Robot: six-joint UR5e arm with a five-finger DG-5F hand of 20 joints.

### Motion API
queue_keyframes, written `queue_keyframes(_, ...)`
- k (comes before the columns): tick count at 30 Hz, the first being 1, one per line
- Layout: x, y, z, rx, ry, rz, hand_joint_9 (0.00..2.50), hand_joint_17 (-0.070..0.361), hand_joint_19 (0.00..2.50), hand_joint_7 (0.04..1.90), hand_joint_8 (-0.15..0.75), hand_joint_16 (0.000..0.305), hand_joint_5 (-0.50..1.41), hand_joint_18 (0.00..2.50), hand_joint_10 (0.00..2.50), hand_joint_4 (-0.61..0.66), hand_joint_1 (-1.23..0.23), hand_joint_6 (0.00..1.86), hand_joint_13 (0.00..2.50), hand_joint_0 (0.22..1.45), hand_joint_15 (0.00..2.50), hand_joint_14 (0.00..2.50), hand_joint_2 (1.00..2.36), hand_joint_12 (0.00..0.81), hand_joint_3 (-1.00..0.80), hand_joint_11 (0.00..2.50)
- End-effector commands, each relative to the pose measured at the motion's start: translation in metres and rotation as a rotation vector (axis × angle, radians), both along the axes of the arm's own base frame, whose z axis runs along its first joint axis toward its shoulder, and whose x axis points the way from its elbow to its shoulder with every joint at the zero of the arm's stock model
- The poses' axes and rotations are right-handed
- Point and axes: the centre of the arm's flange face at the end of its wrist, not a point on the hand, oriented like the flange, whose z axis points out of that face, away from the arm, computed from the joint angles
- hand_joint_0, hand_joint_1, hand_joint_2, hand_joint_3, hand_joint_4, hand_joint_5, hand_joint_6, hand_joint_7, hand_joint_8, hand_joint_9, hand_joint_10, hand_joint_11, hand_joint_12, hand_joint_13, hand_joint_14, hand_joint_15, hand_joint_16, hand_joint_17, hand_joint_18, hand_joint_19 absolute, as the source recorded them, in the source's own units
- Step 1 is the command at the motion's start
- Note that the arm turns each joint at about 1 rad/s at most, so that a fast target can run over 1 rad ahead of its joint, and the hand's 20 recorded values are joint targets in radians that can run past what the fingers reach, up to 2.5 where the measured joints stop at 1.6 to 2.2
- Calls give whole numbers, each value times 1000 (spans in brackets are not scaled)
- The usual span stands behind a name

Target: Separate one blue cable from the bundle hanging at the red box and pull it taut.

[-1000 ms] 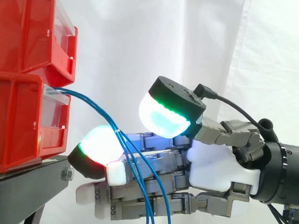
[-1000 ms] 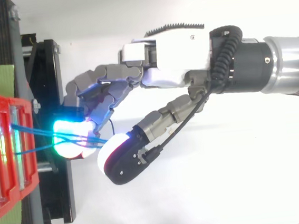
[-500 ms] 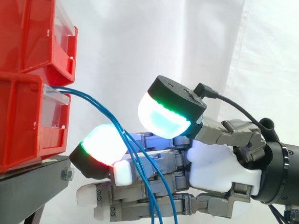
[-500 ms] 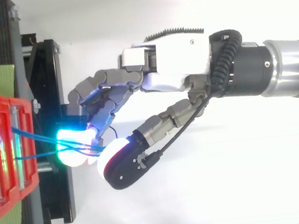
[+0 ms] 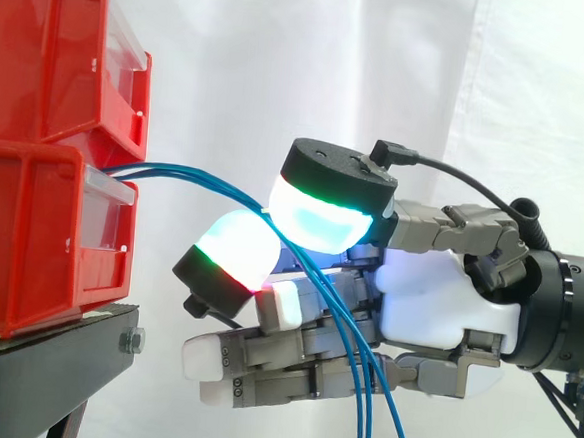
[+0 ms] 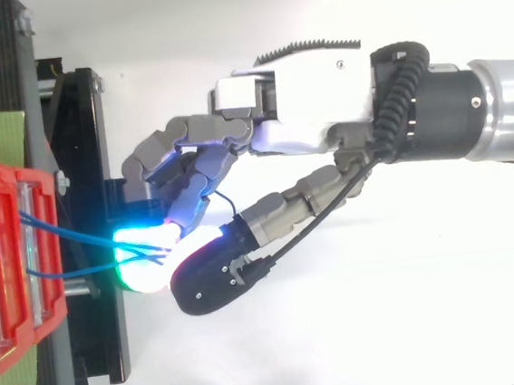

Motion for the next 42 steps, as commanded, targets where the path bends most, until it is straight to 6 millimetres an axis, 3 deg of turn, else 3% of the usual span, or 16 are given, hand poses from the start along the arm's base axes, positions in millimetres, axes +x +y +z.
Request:
queue_keyframes(1, -4, -3, 6, -2, 24, -3, 866, 33, 0, 1103, 349, 15, -202, 399, 13, 135, -752, 964, 707, 655, 237, 9, 1019, 264, -183, 747)
queue_keyframes(6, -8, -6, 13, -5, 45, -6, 885, 34, 0, 1123, 351, 15, -189, 426, 15, 150, -777, 955, 730, 670, 253, 9, 1010, 262, -365, 761)
queue_keyframes(16, -9, -6, 14, -5, 47, -6, 944, 31, 17, 1210, 350, 14, -163, 482, 16, 106, -812, 946, 785, 714, 294, 11, 1000, 260, -490, 811)
queue_keyframes(20, -9, -6, 15, -5, 45, -9, 956, 32, 37, 1238, 347, 14, -152, 492, 17, 124, -828, 940, 797, 702, 303, 11, 1000, 259, -500, 807)
queue_keyframes(25, -9, -6, 15, -5, 45, -9, 977, 33, 64, 1353, 353, 14, -146, 496, 16, 103, -828, 946, 811, 694, 326, 12, 1018, 262, -259, 825)
queue_keyframes(28, -9, -7, 15, -5, 45, -9, 913, 34, 62, 1288, 342, 15, -183, 498, 16, 86, -846, 968, 799, 717, 326, 12, 1020, 269, -204, 821)
queue_keyframes(30, -9, -8, 15, -4, 45, -12, 893, 36, 63, 1141, 337, 16, -196, 505, 15, 111, -864, 966, 784, 727, 319, 13, 1011, 267, -357, 821)
queue_keyframes(32, -9, -8, 15, -4, 45, -12, 892, 37, 71, 1076, 336, 16, -194, 504, 16, 156, -847, 959, 778, 697, 328, 13, 1002, 269, -482, 813)
queue_keyframes(37, -9, -7, 15, -5, 45, -9, 909, 40, 102, 1084, 344, 18, -182, 499, 13, 181, -725, 931, 780, 576, 341, 12, 1000, 276, -500, 795)
queue_keyframes(42, -9, -7, 15, -5, 45, -9, 926, 39, 132, 1136, 347, 17, -177, 497, 17, 166, -566, 914, 791, 617, 342, 12, 1000, 275, -500, 797)
